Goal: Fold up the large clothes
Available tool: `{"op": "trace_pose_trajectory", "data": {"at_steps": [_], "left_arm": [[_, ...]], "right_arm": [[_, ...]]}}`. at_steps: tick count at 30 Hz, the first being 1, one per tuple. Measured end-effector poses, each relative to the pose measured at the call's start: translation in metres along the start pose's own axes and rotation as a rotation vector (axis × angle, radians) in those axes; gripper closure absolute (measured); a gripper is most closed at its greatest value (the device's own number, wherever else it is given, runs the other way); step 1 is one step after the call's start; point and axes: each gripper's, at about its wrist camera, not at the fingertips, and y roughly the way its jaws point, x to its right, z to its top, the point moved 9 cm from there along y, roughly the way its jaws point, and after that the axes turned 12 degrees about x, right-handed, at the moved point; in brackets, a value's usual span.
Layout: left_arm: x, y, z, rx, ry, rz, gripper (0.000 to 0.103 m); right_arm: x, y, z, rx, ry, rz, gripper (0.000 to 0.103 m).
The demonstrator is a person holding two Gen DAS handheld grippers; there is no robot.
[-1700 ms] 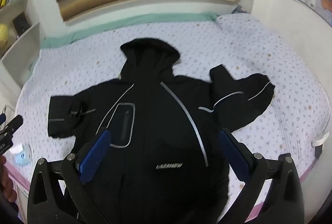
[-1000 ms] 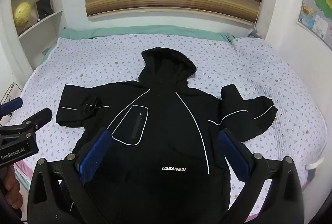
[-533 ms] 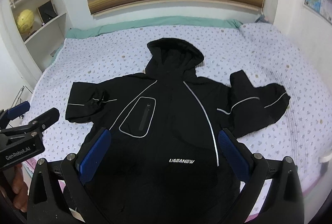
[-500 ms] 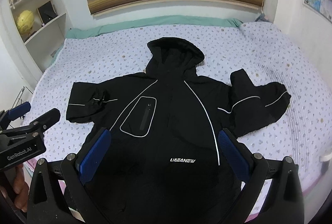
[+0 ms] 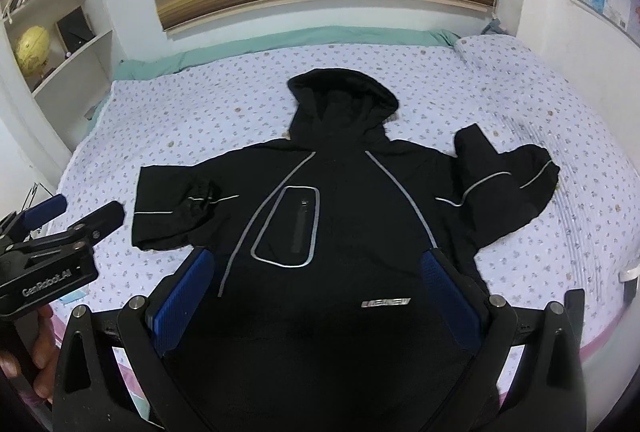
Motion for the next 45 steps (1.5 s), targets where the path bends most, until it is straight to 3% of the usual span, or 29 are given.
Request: {"op": "trace_pose_trajectory", "data": {"at_steps": [6, 11, 15, 17, 19, 22, 26, 30, 35, 45], "left_arm": [[-0.024, 0.012, -0.004, -0.001, 0.024, -0.008, 0.005], [-0.052, 0.028, -0.008, -0.014, -0.003, -0.021, 0.005], [-0.102, 0.045, -0.006, 0.025, -0.008, 0.082, 0.005], [-0.122, 0.060, -0.010, -0.002, -0.056, 0.062, 0.005], [-0.130, 0.074, -0.021, -0.032, -0.108, -0.008, 0.005], [-0.124, 0.100, -0.031, -0.070, -0.142, -0.086, 0.005], [-0.105, 0.142, -0.050, -0.129, -0.116, -0.146, 0.005], [-0.086, 0.183, -0.069, -0.187, -0.074, -0.157, 0.005], [-0.083, 0.226, -0.079, -0.249, -0.096, -0.169, 0.005], [-0.069, 0.275, -0.103, -0.316, -0.069, -0.169, 0.005]], "right_arm": [[-0.038, 0.006, -0.006, -0.001, -0.006, -0.003, 0.000], [-0.052, 0.000, -0.001, 0.052, 0.025, -0.002, 0.000], [-0.054, 0.004, -0.001, 0.047, 0.033, -0.017, 0.000], [-0.053, 0.008, -0.003, 0.044, 0.049, -0.024, 0.000], [-0.051, 0.013, -0.007, 0.033, 0.061, -0.029, 0.000], [-0.051, 0.026, -0.010, 0.009, 0.078, -0.032, 0.000], [-0.055, 0.040, -0.007, -0.005, 0.067, -0.047, 0.000], [-0.060, 0.057, -0.007, -0.029, 0.041, -0.070, 0.000], [-0.060, 0.086, -0.015, -0.097, 0.050, -0.070, 0.000], [-0.066, 0.131, -0.029, -0.192, 0.026, -0.086, 0.000]]}}
